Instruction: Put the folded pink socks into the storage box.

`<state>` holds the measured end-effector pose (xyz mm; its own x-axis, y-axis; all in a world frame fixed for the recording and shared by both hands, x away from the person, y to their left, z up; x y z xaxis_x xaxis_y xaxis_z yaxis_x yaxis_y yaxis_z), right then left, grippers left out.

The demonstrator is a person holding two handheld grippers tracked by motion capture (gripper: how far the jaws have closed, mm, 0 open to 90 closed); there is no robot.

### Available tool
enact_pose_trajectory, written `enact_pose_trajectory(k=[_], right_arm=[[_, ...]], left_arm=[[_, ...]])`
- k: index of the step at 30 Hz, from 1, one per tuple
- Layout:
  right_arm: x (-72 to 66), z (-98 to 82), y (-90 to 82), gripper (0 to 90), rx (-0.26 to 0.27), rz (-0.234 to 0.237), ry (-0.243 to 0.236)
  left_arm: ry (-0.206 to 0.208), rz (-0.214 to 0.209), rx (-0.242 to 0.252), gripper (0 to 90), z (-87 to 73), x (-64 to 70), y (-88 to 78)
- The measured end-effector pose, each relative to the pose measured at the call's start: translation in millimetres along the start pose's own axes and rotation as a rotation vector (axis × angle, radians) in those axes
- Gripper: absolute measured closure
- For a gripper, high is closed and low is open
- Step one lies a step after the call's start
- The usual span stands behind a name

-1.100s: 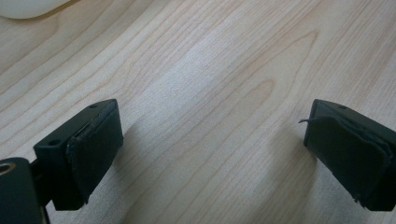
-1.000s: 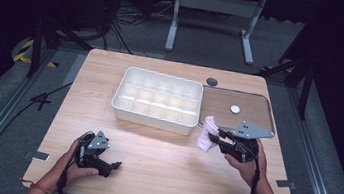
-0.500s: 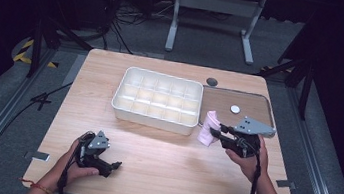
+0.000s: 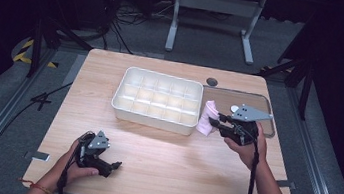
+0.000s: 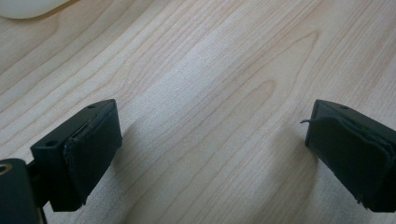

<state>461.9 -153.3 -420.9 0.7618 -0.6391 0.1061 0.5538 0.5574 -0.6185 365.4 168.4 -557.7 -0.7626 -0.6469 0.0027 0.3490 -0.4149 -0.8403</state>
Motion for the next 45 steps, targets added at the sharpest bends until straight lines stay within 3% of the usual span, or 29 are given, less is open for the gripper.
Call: enact_pose_trajectory(k=[10, 20, 32, 45], right_arm=[[7.3, 22.8, 17.0, 71.0, -0.017, -0.01, -0.023], [3.0, 33.9, 41.0, 71.0, -0.064, -0.007, -0.067], [1.9, 25.7, 68.1, 70.9, -0.144, -0.015, -0.096], [-6.5, 15.4, 87.5, 70.5, -0.228, 0.015, -0.139]], left_arm=[[0.0, 0.002, 0.0, 3.8, 0.0, -0.2, -0.1], [0.001, 0.002, 0.0, 3.8, 0.0, -0.3, -0.1], [0.002, 0.003, 0.0, 3.8, 0.1, -0.4, -0.1], [-0.001, 0.0, 0.001, 3.7, 0.1, 0.0, 0.1]])
Point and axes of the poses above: each handheld gripper's, and its own axes: y roughly forward along the jaws, z roughly out of its top, x roughly to its right, the point moved 10 cm from there along y, roughly forward along the jaws, and after that the axes turned 9 degrees about -x, right-handed, at the moved point
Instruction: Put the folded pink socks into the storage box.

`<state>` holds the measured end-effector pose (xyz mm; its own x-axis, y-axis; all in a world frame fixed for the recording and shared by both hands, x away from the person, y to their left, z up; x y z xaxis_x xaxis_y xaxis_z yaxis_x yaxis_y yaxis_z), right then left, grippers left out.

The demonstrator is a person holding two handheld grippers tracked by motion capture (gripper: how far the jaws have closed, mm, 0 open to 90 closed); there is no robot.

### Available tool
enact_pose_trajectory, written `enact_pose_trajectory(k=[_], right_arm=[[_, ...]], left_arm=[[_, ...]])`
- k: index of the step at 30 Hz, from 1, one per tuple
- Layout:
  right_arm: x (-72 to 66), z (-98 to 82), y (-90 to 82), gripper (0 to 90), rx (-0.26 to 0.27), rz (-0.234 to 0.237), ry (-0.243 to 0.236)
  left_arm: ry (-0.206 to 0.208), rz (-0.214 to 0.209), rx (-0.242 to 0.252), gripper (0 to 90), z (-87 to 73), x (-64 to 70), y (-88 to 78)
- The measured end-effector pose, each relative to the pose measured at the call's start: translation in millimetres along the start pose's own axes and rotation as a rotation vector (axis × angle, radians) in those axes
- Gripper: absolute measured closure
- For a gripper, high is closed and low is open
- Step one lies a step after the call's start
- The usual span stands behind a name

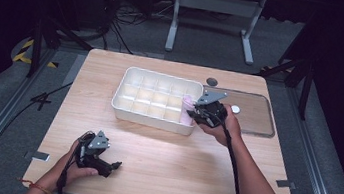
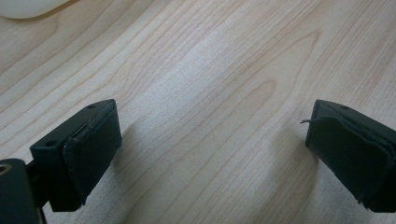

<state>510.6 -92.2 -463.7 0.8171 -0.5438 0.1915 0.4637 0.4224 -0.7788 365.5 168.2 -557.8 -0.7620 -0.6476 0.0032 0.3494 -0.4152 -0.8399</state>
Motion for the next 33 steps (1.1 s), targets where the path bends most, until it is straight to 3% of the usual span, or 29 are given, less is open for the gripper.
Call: enact_pose_trajectory(k=[12, 18, 28, 33], right_arm=[[-5.0, -11.0, 14.9, 69.7, -0.098, 0.033, -0.033], [-6.7, -12.3, 17.6, 69.3, -0.106, 0.079, -0.033], [-7.8, -14.8, 21.8, 68.9, -0.166, 0.119, -0.04], [-7.8, -14.2, 22.8, 63.4, -0.183, 0.111, -0.045]], left_arm=[[0.001, 0.0, 0.0, 3.7, 0.0, -0.1, 0.0], [0.001, 0.0, -0.001, 3.7, 0.0, -0.1, 0.0], [0.0, 0.0, -0.001, 3.7, 0.0, 0.0, 0.0], [0.0, 0.0, -0.001, 3.7, 0.0, -0.1, 0.0]])
Point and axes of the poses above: each handheld gripper's, and its own axes: y roughly forward along the jaws, z roughly out of its top, x roughly to its right, the point moved 10 cm from there along y, roughly forward along the jaws, and after that the axes turned 9 degrees about -x, right-handed, at the moved point
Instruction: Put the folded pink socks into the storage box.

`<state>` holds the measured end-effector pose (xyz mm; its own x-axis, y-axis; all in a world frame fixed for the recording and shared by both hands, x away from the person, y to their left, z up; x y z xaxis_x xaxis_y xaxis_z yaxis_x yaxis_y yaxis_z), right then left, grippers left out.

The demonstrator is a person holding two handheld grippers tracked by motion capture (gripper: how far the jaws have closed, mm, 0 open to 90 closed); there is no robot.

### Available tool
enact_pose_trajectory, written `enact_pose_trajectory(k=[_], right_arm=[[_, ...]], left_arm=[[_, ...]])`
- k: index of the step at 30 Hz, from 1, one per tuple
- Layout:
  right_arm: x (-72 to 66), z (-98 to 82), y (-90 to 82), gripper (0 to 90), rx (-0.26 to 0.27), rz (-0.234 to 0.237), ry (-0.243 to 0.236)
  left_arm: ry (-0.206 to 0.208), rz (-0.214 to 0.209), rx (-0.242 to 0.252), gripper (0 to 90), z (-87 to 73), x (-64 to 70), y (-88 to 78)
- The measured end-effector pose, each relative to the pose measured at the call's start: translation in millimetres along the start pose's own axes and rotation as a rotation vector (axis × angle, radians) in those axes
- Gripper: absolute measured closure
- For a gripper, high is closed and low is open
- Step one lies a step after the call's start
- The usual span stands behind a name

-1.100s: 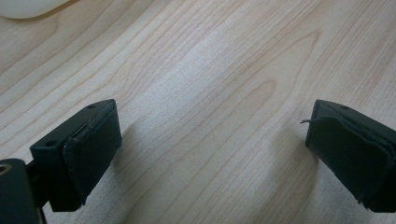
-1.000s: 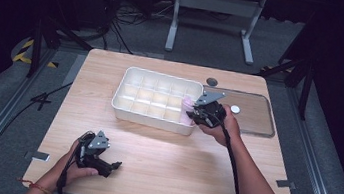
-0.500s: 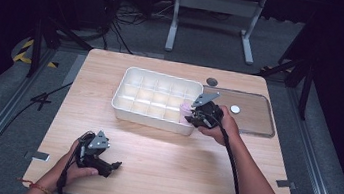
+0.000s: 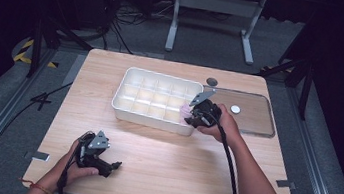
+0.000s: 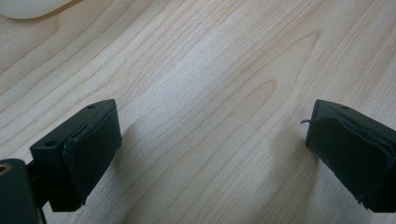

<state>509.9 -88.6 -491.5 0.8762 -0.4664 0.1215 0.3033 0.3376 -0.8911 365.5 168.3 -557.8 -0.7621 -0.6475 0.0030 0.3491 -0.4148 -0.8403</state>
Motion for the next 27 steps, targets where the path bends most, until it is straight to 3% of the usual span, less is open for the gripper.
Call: enact_pose_trajectory(k=[3, 8, 13, 16, 21, 27], right_arm=[[1.8, 2.0, -3.6, 53.4, 0.01, 0.005, 0.025], [3.6, 6.3, -13.5, 51.0, 0.044, 0.031, 0.056], [5.0, 11.2, -16.7, 50.7, 0.05, 0.02, 0.063], [4.0, 12.9, -12.8, 55.0, 0.025, 0.016, 0.043], [3.8, 11.6, -5.4, 69.7, -0.037, -0.001, 0.02], [4.1, 10.9, -2.0, 75.2, -0.072, -0.01, 0.001]], left_arm=[[0.0, 0.0, 0.0, 3.7, 0.0, 0.0, 0.0], [0.001, 0.001, 0.0, 3.6, 0.1, -0.2, 0.0], [-0.003, -0.001, 0.002, 3.6, 0.2, 0.2, 0.1], [-0.002, -0.001, 0.003, 3.6, 0.3, 0.2, 0.1], [0.0, 0.0, 0.0, 3.6, 0.1, -0.1, 0.0], [0.0, 0.0, 0.001, 3.6, 0.0, 0.1, 0.0]])
Point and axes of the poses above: each handheld gripper's, and its own axes: y roughly forward along the jaws, z roughly out of its top, x roughly to its right, the point moved 10 cm from there along y, roughly forward along the jaws, and after that the axes turned 9 degrees about -x, right-handed, at the moved point
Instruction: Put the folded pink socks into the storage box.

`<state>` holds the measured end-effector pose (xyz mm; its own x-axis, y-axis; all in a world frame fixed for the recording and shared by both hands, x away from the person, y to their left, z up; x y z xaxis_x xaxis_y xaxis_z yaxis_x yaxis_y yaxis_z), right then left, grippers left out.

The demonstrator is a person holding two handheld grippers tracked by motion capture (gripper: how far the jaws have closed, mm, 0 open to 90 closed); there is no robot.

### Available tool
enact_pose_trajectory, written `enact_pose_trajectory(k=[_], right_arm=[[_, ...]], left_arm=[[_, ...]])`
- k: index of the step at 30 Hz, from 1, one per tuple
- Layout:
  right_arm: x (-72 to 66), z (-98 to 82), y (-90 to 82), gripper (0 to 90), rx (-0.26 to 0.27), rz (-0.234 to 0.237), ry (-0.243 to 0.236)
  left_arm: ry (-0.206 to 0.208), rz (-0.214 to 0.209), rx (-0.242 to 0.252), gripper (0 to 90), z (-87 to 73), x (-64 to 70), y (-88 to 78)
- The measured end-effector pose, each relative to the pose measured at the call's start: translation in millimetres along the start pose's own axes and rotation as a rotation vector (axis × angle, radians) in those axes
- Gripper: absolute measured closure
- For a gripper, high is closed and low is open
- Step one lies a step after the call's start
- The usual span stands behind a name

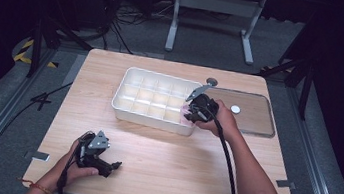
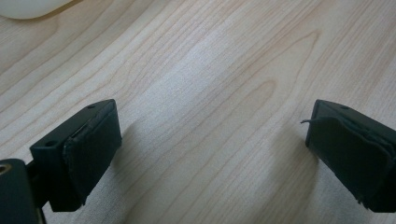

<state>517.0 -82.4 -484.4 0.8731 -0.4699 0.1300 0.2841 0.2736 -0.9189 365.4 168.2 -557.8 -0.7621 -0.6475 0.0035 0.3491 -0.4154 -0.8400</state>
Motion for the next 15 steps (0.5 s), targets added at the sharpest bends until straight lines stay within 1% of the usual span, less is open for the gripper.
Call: enact_pose_trajectory(k=[3, 4, 6, 8, 9, 11, 15], right_arm=[[-0.7, -0.7, 0.8, 76.6, -0.014, -0.007, -0.027], [-0.7, -0.7, 0.8, 76.6, -0.014, -0.007, -0.027], [-0.7, -1.5, 2.5, 77.0, -0.027, 0.0, -0.033], [-0.8, -2.3, 4.7, 77.3, -0.04, 0.02, -0.035], [-0.8, -2.3, 4.7, 77.3, -0.04, 0.02, -0.035], [-2.3, -3.3, 7.9, 78.0, -0.064, 0.023, -0.068], [-3.9, -3.3, 10.6, 78.3, -0.09, 0.021, -0.086]], left_arm=[[-0.002, -0.001, 0.002, 3.7, 0.1, 0.3, 0.0], [-0.002, -0.001, 0.002, 3.7, 0.1, 0.3, 0.0], [-0.002, -0.002, 0.001, 3.7, 0.0, 0.4, 0.0], [-0.002, -0.001, 0.001, 3.7, 0.0, 0.4, 0.0], [-0.002, -0.001, 0.002, 3.7, 0.1, 0.3, 0.0], [-0.001, -0.002, 0.001, 3.7, 0.0, 0.4, 0.0], [-0.002, -0.002, 0.001, 3.7, 0.0, 0.4, 0.0]])
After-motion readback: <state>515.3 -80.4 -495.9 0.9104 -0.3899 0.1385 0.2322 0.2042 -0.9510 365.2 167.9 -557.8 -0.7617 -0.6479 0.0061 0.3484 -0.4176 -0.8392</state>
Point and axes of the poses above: each handheld gripper's, and its own axes: y roughly forward along the jaws, z roughly out of its top, x roughly to its right, the point moved 10 cm from there along y, roughly forward along the jaws, and after that the axes turned 9 degrees about -x, right-handed, at the moved point
